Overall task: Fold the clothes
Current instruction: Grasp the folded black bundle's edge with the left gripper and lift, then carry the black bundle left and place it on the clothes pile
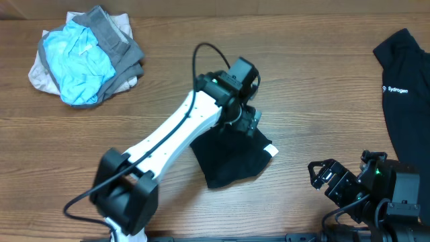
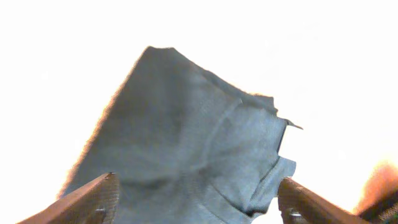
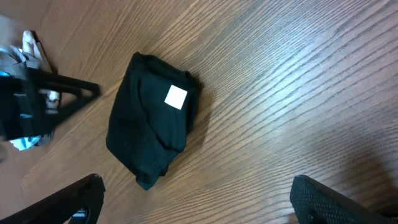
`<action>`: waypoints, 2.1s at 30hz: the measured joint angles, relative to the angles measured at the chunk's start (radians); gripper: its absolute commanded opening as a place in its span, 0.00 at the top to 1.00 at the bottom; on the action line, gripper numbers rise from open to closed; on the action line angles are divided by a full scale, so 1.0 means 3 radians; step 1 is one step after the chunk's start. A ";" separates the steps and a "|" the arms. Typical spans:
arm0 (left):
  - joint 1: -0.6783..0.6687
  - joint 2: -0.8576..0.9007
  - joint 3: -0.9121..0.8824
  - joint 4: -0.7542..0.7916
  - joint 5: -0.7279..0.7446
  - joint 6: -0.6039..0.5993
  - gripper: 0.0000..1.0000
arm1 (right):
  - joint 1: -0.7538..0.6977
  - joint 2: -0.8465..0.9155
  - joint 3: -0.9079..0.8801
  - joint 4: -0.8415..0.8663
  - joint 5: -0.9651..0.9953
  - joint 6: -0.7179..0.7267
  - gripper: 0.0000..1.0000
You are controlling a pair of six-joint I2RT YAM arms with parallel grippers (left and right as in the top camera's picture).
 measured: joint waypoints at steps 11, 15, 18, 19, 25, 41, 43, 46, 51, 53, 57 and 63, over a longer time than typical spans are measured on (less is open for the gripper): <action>0.0999 0.0221 0.0038 -0.0069 0.0248 0.0675 0.00 | 0.0000 0.0000 0.0000 -0.0001 -0.0001 0.0000 0.00; 0.1136 0.0409 0.0038 -0.0164 0.0637 0.1020 0.00 | 0.0000 0.0000 0.0000 0.0000 -0.0001 0.0000 0.00; 0.1125 0.0559 0.0038 -0.0273 0.0937 0.1312 0.00 | 0.0000 0.0000 0.0000 -0.0001 0.0000 0.0000 0.00; 0.1113 0.0610 0.0038 -0.0298 0.1015 0.1395 0.01 | -0.0001 0.0000 0.0000 0.0000 -0.0001 0.0000 0.00; 0.1059 0.0932 0.0038 -0.0369 0.1246 0.1675 0.02 | 0.0000 0.0000 0.0000 0.0000 -0.0001 -0.0001 0.00; 0.0971 0.1221 0.0038 -0.0805 0.1550 0.2160 0.07 | 0.0000 0.0000 0.0000 0.0000 0.0000 0.0000 0.00; 0.0954 0.1221 0.0038 -0.0902 0.1574 0.2256 0.09 | 0.0000 0.0000 0.0000 0.0000 -0.0001 0.0000 0.00; 0.0935 0.1221 0.0038 -0.0987 0.1603 0.2352 0.30 | 0.0000 0.0000 0.0000 0.0000 -0.0001 0.0000 0.00; 0.0932 0.1226 0.0038 -0.0993 0.1691 0.2415 0.86 | 0.0000 0.0000 0.0000 0.0000 -0.0001 0.0000 0.00; 0.0932 0.1230 0.0038 -0.0996 0.1780 0.2420 0.96 | 0.0000 0.0000 0.0000 -0.0001 -0.0001 0.0000 0.00; 0.0932 0.1235 0.0032 -0.0969 0.1949 0.2413 0.96 | 0.0000 0.0000 0.0000 0.0001 -0.0001 -0.0001 0.00; 0.0932 0.1245 -0.0039 -0.0539 0.2112 0.2047 0.96 | 0.0000 0.0000 0.0000 0.0000 0.0000 0.0001 0.00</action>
